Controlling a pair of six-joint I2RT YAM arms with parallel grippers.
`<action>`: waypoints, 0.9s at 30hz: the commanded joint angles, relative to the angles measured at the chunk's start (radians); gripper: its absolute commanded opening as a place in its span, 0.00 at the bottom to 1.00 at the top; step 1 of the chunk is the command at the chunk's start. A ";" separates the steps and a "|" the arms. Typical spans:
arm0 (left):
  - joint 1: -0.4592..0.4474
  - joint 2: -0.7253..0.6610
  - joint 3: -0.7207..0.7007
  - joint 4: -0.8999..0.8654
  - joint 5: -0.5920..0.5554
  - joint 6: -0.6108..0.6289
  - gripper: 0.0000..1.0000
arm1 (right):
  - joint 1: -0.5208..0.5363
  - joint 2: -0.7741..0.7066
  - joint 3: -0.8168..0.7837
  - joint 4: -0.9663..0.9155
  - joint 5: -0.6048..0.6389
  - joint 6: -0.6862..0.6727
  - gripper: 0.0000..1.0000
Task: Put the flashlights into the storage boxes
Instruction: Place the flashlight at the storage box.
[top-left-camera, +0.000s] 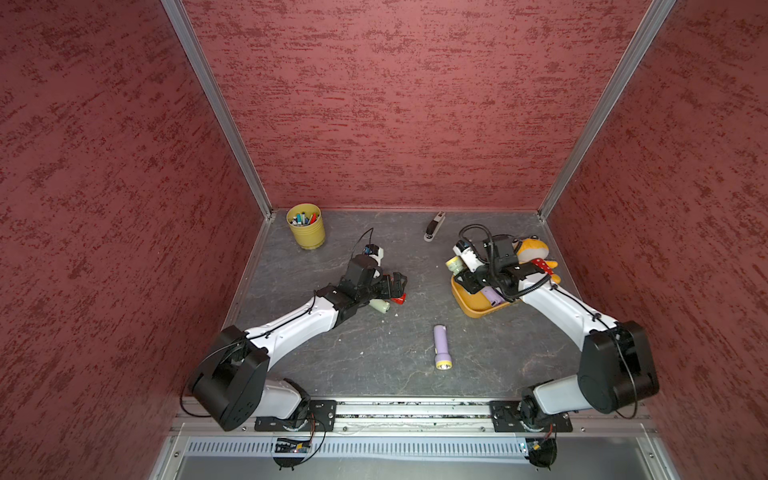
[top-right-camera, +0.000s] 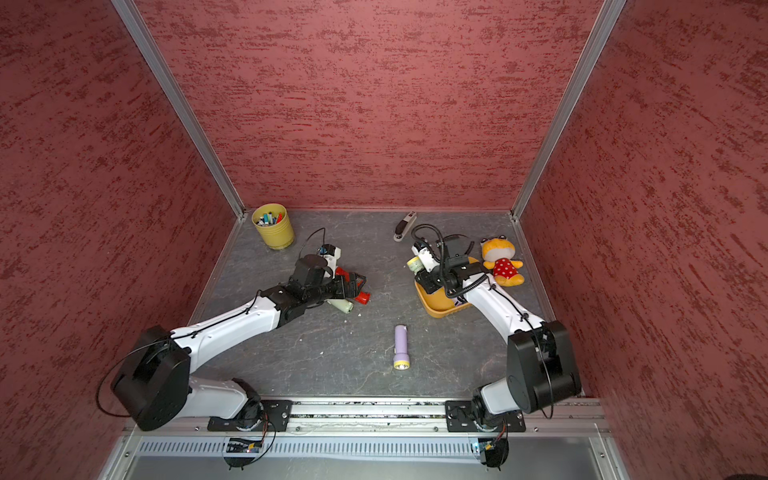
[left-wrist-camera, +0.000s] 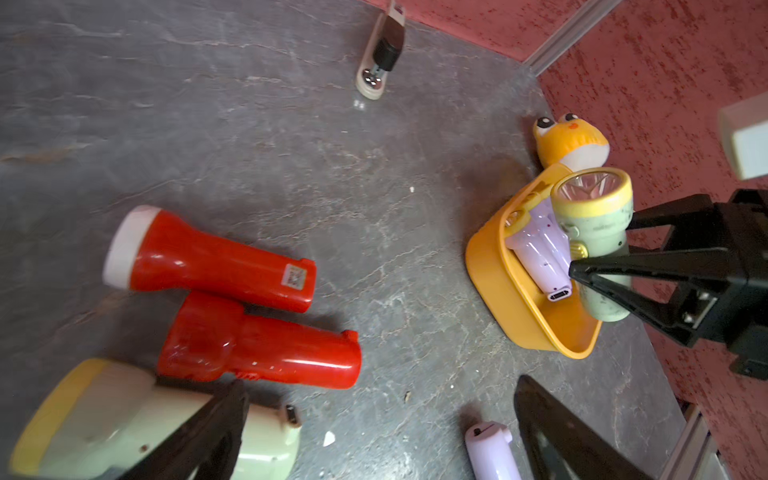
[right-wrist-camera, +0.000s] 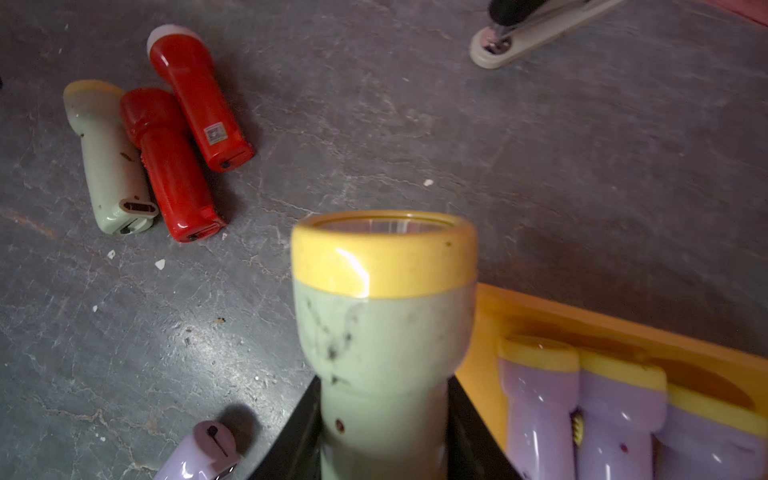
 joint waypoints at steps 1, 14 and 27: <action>-0.036 0.047 0.039 0.038 -0.002 0.030 0.99 | -0.059 -0.075 -0.054 0.074 -0.047 0.124 0.25; -0.065 0.120 0.074 0.075 0.035 0.004 0.99 | -0.110 0.038 -0.069 0.049 0.076 0.207 0.25; -0.068 0.129 0.084 0.078 0.040 0.000 0.99 | -0.108 0.137 -0.065 0.063 0.144 0.109 0.28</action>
